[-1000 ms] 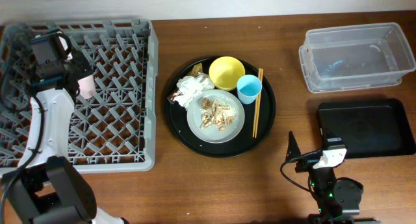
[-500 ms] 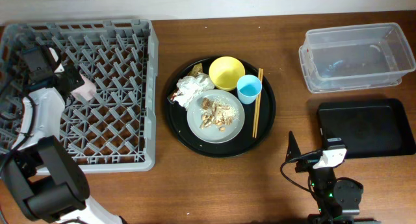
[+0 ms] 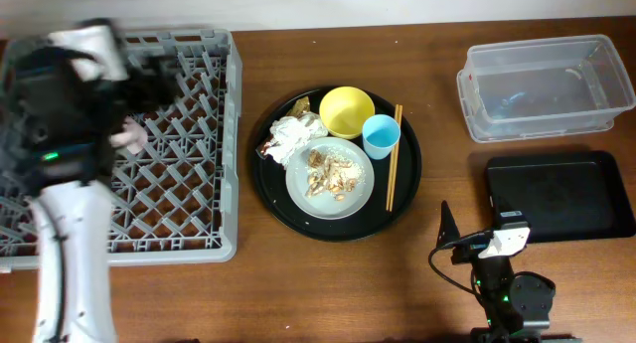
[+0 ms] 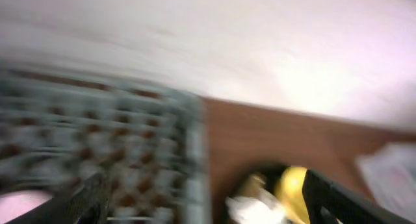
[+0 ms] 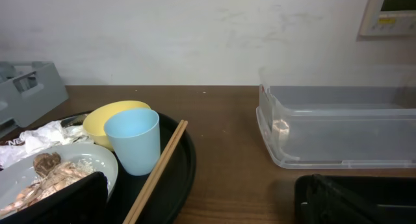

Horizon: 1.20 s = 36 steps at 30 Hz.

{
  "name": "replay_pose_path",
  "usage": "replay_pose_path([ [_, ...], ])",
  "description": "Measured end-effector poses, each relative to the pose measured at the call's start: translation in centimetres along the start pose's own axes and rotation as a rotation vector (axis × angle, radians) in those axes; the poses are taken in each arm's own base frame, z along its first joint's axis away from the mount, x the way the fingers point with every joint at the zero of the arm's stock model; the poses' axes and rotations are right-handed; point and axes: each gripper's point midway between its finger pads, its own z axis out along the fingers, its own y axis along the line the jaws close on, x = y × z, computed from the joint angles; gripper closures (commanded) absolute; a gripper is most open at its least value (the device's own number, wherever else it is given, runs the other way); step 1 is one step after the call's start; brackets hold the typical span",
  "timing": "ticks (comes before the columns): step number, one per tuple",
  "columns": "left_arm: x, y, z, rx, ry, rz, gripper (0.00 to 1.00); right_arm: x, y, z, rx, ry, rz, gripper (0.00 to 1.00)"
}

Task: Sort waste into correct bins and load items into the dishwasher rack
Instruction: 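Move the left gripper to the blue cup and grasp it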

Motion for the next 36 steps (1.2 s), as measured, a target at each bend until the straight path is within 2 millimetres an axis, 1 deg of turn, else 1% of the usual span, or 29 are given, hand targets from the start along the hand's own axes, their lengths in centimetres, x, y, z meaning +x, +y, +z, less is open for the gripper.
replay_pose_path([
  [1, 2.2, -4.2, 1.5, 0.093, 0.076, 0.032, 0.11, 0.0, 0.0, 0.0, 0.0, 0.0, -0.001, 0.02],
  [2, 4.5, -6.9, 2.3, 0.125, 0.171, 0.056, 0.11, 0.0, 0.0, 0.0, 0.0, 0.0, 0.0, 0.01],
  [3, 6.0, -9.1, 2.9, 0.144, 0.239, 0.085, 0.11, 0.0, 0.0, 0.0, 0.0, 0.0, 0.0, 0.02],
  [4, 7.1, -11.1, 3.4, 0.149, 0.312, 0.129, 0.11, 0.0, 0.0, 0.0, 0.0, 0.0, 0.0, 0.02],
  [5, 7.8, -13.5, 4.4, 0.149, 0.368, 0.193, 0.05, 0.0, 0.0, 0.0, 0.0, 0.0, 0.0, 0.02],
  [6, 8.3, -15.3, 5.2, 0.159, 0.406, 0.235, 0.01, 0.0, 0.0, 0.0, 0.0, 0.0, 0.0, 0.02],
  [7, 8.6, -16.4, 5.9, 0.164, 0.422, 0.263, 0.01, 0.0, 0.0, 0.0, 0.0, 0.001, 0.0, 0.02],
  [8, 8.3, -18.2, 7.1, 0.191, 0.42, 0.29, 0.01, 0.0, 0.0, 0.0, 0.0, 0.0, 0.0, 0.02],
  [9, 9.1, -19.5, 8.5, 0.214, 0.43, 0.308, 0.01, 0.0, 0.0, 0.0, 0.0, 0.0, 0.0, 0.02],
  [10, 9.9, -20.0, 8.9, 0.223, 0.445, 0.314, 0.01, 0.0, 0.0, 0.0, 0.0, 0.0, 0.0, 0.02],
  [11, 11.4, -21.1, 9.7, 0.241, 0.474, 0.329, 0.01, 0.0, 0.0, 0.0, 0.0, 0.0, 0.001, 0.02],
  [13, 13.6, -22.8, 10.5, 0.27, 0.508, 0.354, 0.01, 0.0, 0.0, 0.0, 0.0, 0.0, 0.0, 0.02],
  [14, 14.7, -24.1, 11.0, 0.285, 0.513, 0.376, 0.01, 0.0, 0.0, 0.0, 0.0, 0.0, 0.0, 0.02],
  [15, 16.3, -25.0, 11.4, 0.282, 0.535, 0.404, 0.04, 0.0, 0.0, 0.0, 0.0, 0.0, 0.0, 0.02],
  [16, 17.0, -25.3, 11.6, 0.276, 0.544, 0.417, 0.06, 0.0, 0.0, 0.0, 0.0, 0.0, 0.0, 0.02],
  [17, 18.3, -25.7, 12.2, 0.242, 0.555, 0.449, 0.16, 0.0, 0.0, 0.0, 0.0, 0.0, 0.0, 0.02],
  [18, 20.0, -25.9, 13.1, 0.198, 0.568, 0.484, 0.2, 0.0, 0.0, 0.0, 0.0, 0.0, 0.0, 0.02],
  [20, 22.5, -25.4, 15.0, 0.115, 0.583, 0.515, 0.22, 0.0, 0.0, 0.0, 0.0, 0.0, 0.0, 0.02],
  [24, 25.5, -23.5, 17.7, 0.011, 0.618, 0.473, 0.3, 0.0, 0.0, 0.0, 0.0, 0.0, 0.0, 0.02],
  [25, 25.7, -23.5, 18.0, 0.007, 0.614, 0.464, 0.32, 0.0, 0.0, 0.0, 0.0, 0.0, 0.0, 0.02],
  [26, 25.5, -23.7, 18.3, 0.008, 0.601, 0.449, 0.4, 0.0, 0.0, 0.0, 0.0, 0.0, 0.0, 0.02],
  [27, 25.3, -23.9, 18.4, 0.012, 0.59, 0.442, 0.43, 0.0, 0.0, 0.0, 0.0, 0.0, 0.0, 0.02],
  [29, 25.2, -24.0, 18.5, 0.016, 0.581, 0.434, 0.46, 0.0, 0.0, 0.0, 0.0, 0.0, 0.0, 0.02],
  [32, 25.2, -24.0, 18.5, 0.011, 0.581, 0.415, 0.47, 0.0, 0.0, 0.0, 0.0, 0.0, 0.0, 0.02],
  [34, 25.3, -24.0, 18.6, 0.009, 0.583, 0.412, 0.55, 0.0, 0.0, 0.0, 0.0, 0.0, -0.001, 0.02],
  [36, 26.4, -23.5, 19.1, -0.008, 0.604, 0.394, 0.57, 0.0, 0.0, 0.0, 0.0, 0.0, 0.0, 0.01],
])
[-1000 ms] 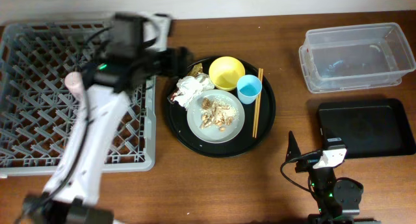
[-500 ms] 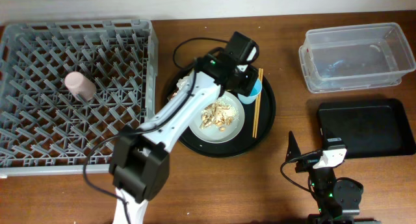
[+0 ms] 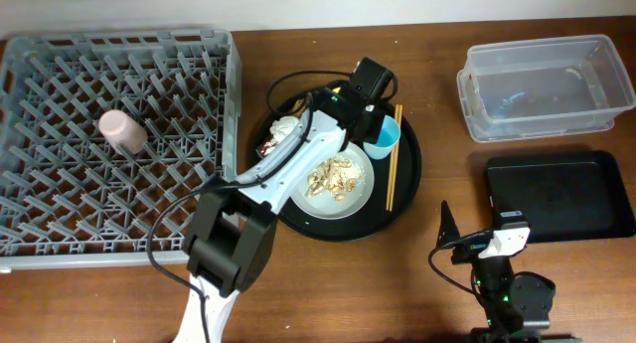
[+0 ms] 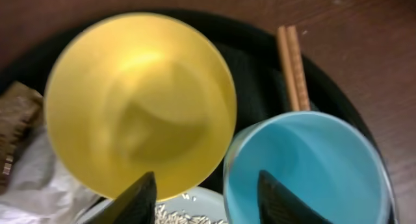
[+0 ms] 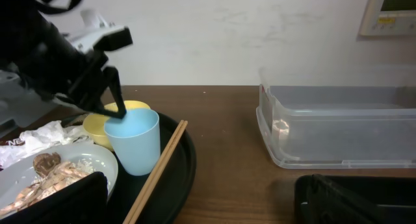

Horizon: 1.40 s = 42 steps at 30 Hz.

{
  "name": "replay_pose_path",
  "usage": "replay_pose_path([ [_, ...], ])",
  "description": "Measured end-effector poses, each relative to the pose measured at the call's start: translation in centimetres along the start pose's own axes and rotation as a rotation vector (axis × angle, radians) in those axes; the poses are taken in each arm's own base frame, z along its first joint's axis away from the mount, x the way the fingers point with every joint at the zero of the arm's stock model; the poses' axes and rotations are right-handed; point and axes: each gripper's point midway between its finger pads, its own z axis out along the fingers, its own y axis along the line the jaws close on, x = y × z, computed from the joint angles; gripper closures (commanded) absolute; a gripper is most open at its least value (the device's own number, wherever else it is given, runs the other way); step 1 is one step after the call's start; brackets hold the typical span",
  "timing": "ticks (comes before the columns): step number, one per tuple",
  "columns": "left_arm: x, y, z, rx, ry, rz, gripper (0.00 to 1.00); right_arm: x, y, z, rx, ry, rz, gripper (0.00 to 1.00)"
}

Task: Sort waste into correct bins and load items into the dishwasher rack
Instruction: 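Move the left gripper to the blue cup and grasp it, then carry the blue cup left over the dish rack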

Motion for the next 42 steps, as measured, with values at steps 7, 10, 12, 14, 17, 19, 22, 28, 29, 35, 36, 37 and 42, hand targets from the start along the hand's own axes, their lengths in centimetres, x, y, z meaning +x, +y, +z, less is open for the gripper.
replay_pose_path([
  [7, 0.4, 0.0, 1.3, -0.002, 0.01, -0.036, 0.95, 0.0, 0.0, 0.0, 0.0, 0.0, 0.0, 0.02],
  [10, 0.4, -0.4, 0.7, 0.016, 0.028, -0.036, 0.98, 0.0, 0.0, 0.0, 0.0, 0.0, 0.0, 0.02],
  [12, -0.3, -0.8, -0.3, 0.032, 0.03, -0.037, 0.99, 0.0, 0.0, 0.0, 0.0, 0.0, 0.0, 0.02],
  [14, -1.6, -1.4, -1.7, 0.063, 0.015, -0.039, 0.99, 0.0, 0.0, 0.0, 0.0, 0.0, 0.0, 0.02],
  [17, -2.7, -2.6, -3.9, 0.126, 0.019, -0.04, 0.99, 0.0, 0.0, 0.0, 0.0, 0.0, 0.0, 0.02],
  [19, -3.5, -3.2, -5.9, 0.171, 0.025, -0.042, 0.99, 0.0, 0.0, 0.0, 0.0, 0.0, 0.0, 0.02],
  [22, -4.3, -1.5, -8.8, 0.157, 0.044, -0.089, 0.99, 0.0, 0.0, 0.0, 0.0, 0.0, 0.0, 0.02],
  [28, -4.2, 17.2, -14.2, -0.322, 0.045, -0.398, 0.99, 0.0, 0.0, 0.0, 0.0, 0.0, 0.0, 0.02],
  [29, -4.2, 19.5, -15.0, -0.374, 0.032, -0.428, 0.99, 0.0, 0.0, 0.0, 0.0, 0.0, 0.0, 0.02],
  [35, 1.7, 34.6, -19.9, -0.704, 0.098, -0.728, 0.99, 0.0, 0.0, 0.0, 0.0, 0.0, 0.0, 0.02],
  [36, 3.7, 36.5, -20.9, -0.742, 0.136, -0.803, 0.99, 0.0, 0.0, 0.0, 0.0, 0.0, 0.0, 0.02],
  [37, 5.3, 38.1, -21.7, -0.774, 0.16, -0.87, 0.99, 0.0, 0.0, 0.0, 0.0, 0.0, 0.0, 0.02],
  [42, 11.2, 45.3, -24.0, -0.861, 0.193, -1.129, 0.99, 0.0, 0.0, 0.0, 0.0, 0.0, 0.0, 0.02],
])
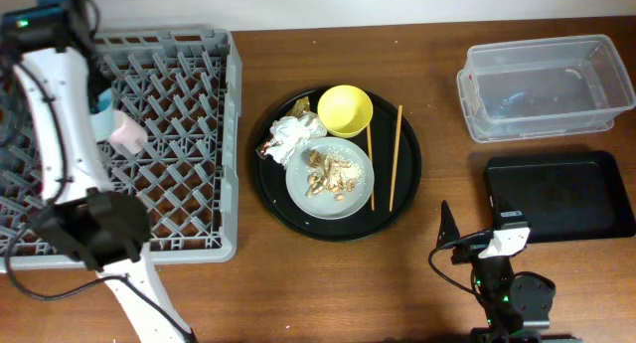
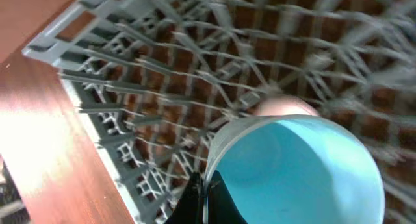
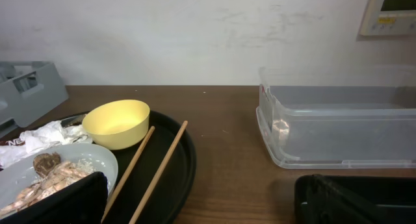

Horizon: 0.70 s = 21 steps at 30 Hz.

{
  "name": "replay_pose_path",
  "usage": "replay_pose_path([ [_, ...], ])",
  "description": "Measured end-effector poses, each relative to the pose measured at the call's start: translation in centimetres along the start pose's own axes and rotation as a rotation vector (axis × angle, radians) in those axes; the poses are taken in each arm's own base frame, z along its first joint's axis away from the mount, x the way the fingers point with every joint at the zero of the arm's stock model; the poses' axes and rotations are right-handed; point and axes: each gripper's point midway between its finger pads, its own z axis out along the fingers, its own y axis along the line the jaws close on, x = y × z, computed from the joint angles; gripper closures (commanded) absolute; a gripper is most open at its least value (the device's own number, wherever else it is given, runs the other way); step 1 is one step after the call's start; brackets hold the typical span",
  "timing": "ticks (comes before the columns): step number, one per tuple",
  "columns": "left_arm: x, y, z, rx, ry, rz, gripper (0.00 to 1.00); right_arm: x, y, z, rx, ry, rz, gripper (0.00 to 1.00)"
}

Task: Sort waste into correct bins and load items into the dishwasher rack
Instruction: 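Carry the blue cup left over the dish rack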

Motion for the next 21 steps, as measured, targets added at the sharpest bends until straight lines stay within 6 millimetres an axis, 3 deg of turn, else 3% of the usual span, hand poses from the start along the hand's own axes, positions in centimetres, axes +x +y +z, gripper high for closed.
replay_pose_path([
  [2, -1.3, 2.7, 2.2, -0.05, 0.019, -0.066, 0.99, 0.0, 0.0, 0.0, 0.0, 0.0, 0.0, 0.02],
  [5, -4.9, 5.9, 3.5, -0.119, -0.08, -0.139, 0.99, 0.0, 0.0, 0.0, 0.0, 0.0, 0.0, 0.02],
  [10, -7.3, 6.6, 4.1, -0.275, -0.211, -0.025, 0.99, 0.0, 0.0, 0.0, 0.0, 0.0, 0.0, 0.02],
  [17, -8.5, 5.5, 10.8, -0.511, -0.231, 0.194, 0.99, 0.0, 0.0, 0.0, 0.0, 0.0, 0.0, 0.02],
  [21, -10.0, 4.8, 10.8, -0.619, -0.303, 0.281, 0.99, 0.0, 0.0, 0.0, 0.0, 0.0, 0.0, 0.02],
])
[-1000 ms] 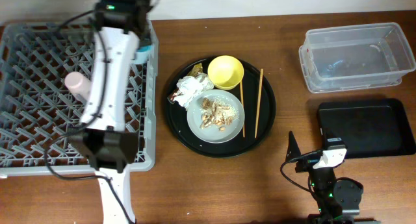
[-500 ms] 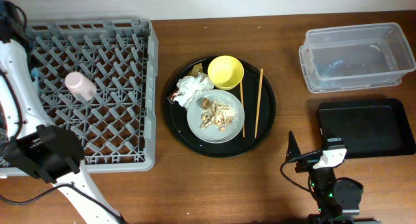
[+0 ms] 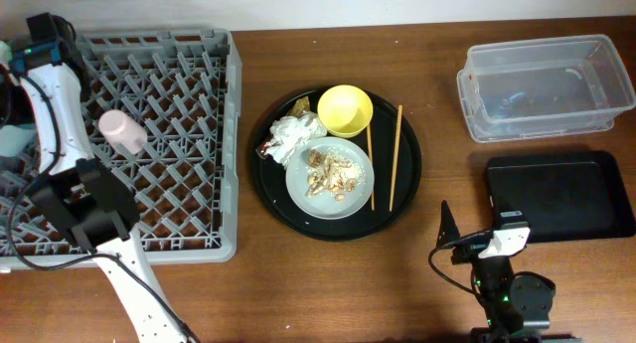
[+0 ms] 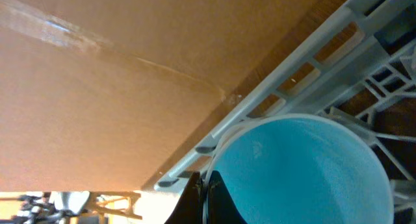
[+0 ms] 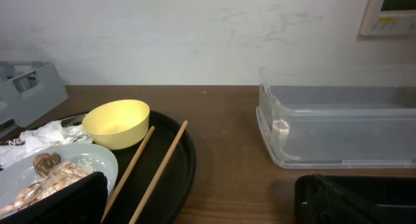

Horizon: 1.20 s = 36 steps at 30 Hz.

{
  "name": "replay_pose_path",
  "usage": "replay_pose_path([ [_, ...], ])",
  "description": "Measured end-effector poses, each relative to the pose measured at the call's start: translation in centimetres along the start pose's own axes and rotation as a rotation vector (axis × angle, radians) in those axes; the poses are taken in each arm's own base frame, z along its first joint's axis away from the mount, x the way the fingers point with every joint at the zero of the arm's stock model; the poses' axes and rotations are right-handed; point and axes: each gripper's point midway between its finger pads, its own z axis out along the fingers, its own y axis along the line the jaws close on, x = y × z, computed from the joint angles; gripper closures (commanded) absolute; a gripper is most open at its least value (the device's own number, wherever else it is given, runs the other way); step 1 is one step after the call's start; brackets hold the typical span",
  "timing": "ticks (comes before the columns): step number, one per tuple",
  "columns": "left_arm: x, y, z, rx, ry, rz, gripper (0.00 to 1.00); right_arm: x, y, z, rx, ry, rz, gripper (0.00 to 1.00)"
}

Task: Sort waste into correct bins and load items into the dishwasher rack
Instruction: 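Carry the blue cup left over the dish rack, then lower the blue cup into the rack's back row and release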

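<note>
My left gripper [image 4: 203, 175] is shut on the rim of the light blue cup [image 4: 299, 172], one finger inside and one outside. In the overhead view the cup [image 3: 14, 140] sits at the far left edge of the grey dishwasher rack [image 3: 199, 239]. A pink cup [image 3: 122, 130] lies in the rack. The black round tray [image 3: 412, 174] carries a yellow bowl [image 3: 345, 110], a plate of food scraps [image 3: 330, 177], crumpled paper waste [image 3: 291, 136] and two chopsticks [image 3: 394, 156]. My right gripper [image 5: 201, 211] rests open near the table's front edge.
A clear plastic bin [image 3: 544, 86] stands at the back right, with a flat black bin [image 3: 556, 196] in front of it. My left arm [image 3: 60, 104] stretches over the rack's left side. Brown table shows between rack, tray and bins.
My left gripper, still shut on the blue cup, has moved from above the rack next to the pink cup to the rack's far left edge. The right arm is unchanged.
First my left arm was over the rack, the pink cup lying there and the blue cup on the tray. Then my open left gripper was at the blue cup. Later the cup was held over the rack, one chopstick shifted; now it is at the rack's left edge.
</note>
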Motion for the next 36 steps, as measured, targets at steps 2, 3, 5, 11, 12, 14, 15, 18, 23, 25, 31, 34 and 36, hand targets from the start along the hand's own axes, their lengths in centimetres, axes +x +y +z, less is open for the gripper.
replay_pose_path([
  [2, -0.3, -0.5, -0.3, -0.042, -0.026, 0.029, 0.99, 0.0, 0.0, 0.0, 0.0, 0.0, 0.0, 0.02],
  [3, -0.5, -0.9, -0.6, -0.062, -0.042, 0.033, 0.99, 0.0, 0.0, 0.0, 0.0, 0.0, 0.0, 0.02],
  [5, -0.8, -1.7, -1.4, -0.073, -0.068, 0.04, 0.99, 0.0, 0.0, 0.0, 0.0, 0.0, 0.0, 0.02],
  [11, -6.4, -5.6, -10.8, -0.021, -0.332, -0.146, 0.99, 0.0, 0.0, 0.0, 0.0, 0.0, 0.0, 0.01],
  [12, -6.8, -6.2, -12.2, -0.007, -0.361, -0.141, 0.99, 0.0, 0.0, 0.0, 0.0, 0.001, 0.0, 0.02],
  [14, -7.7, -7.1, -14.8, 0.023, -0.418, -0.128, 0.99, 0.0, 0.0, 0.0, 0.0, 0.0, 0.001, 0.02],
  [15, -8.4, -7.1, -15.3, 0.029, -0.438, -0.134, 0.99, 0.0, 0.0, 0.0, 0.0, 0.0, 0.0, 0.02],
  [18, -9.2, -7.4, -15.4, 0.026, -0.461, -0.058, 1.0, 0.0, 0.0, 0.0, 0.0, 0.001, -0.001, 0.02],
  [23, -8.2, -12.1, -13.7, 0.02, -0.47, 0.127, 0.99, 0.0, 0.0, 0.0, 0.0, 0.001, 0.0, 0.02],
  [25, -8.1, -12.7, -13.7, 0.021, -0.477, 0.192, 0.99, 0.0, 0.0, 0.0, 0.0, 0.0, 0.0, 0.02],
  [31, -7.8, -14.0, -13.9, 0.013, -0.498, 0.383, 0.99, 0.0, 0.0, 0.0, 0.0, 0.0, 0.0, 0.02],
  [34, -7.4, -14.4, -14.4, -0.004, -0.502, 0.45, 1.0, 0.0, 0.0, 0.0, 0.0, 0.0, 0.0, 0.02],
  [36, -7.3, -14.7, -15.0, -0.015, -0.51, 0.501, 1.0, 0.0, 0.0, 0.0, 0.0, 0.0, 0.0, 0.02],
])
